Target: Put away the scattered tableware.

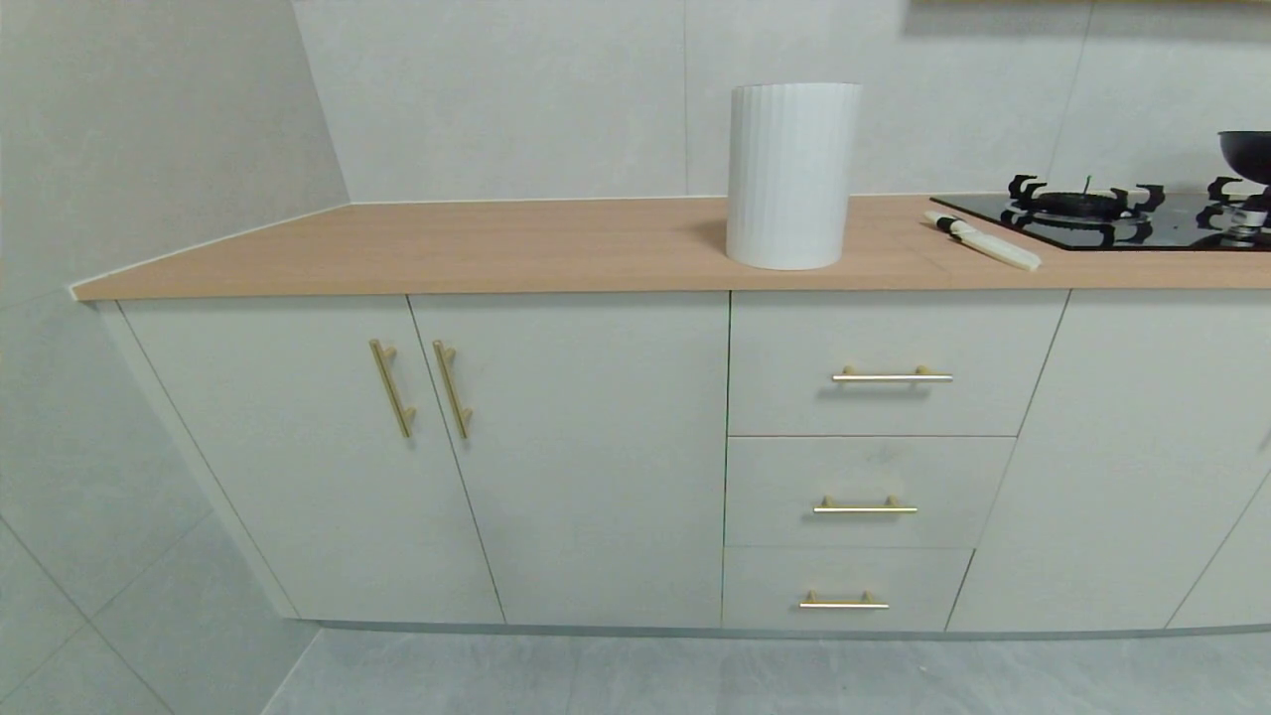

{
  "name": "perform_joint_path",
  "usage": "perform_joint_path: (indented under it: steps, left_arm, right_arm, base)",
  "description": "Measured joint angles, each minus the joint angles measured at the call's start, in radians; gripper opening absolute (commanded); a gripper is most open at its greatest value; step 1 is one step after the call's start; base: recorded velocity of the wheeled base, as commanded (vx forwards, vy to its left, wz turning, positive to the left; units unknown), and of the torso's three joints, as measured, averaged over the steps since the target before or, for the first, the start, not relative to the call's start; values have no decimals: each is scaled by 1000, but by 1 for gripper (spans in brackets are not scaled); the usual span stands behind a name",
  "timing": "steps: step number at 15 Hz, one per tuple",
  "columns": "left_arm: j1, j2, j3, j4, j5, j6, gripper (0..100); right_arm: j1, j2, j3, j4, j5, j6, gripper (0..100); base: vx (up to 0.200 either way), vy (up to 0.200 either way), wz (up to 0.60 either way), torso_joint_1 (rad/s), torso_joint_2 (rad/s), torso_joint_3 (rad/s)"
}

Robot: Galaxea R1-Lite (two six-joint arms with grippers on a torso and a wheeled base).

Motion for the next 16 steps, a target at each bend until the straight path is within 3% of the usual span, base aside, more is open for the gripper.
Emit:
perform_joint_path:
  steps: [1, 16]
  left_arm:
    - [0, 0, 0, 0, 0, 0, 100]
    - [0, 0, 0, 0, -1, 9, 100]
  right_arm:
    - [0, 0, 2, 53, 11, 2, 100]
    - [0, -1, 8, 55, 18, 73, 100]
  base:
    - [0, 0, 0, 0, 0, 0]
    - [0, 0, 0, 0, 0, 0]
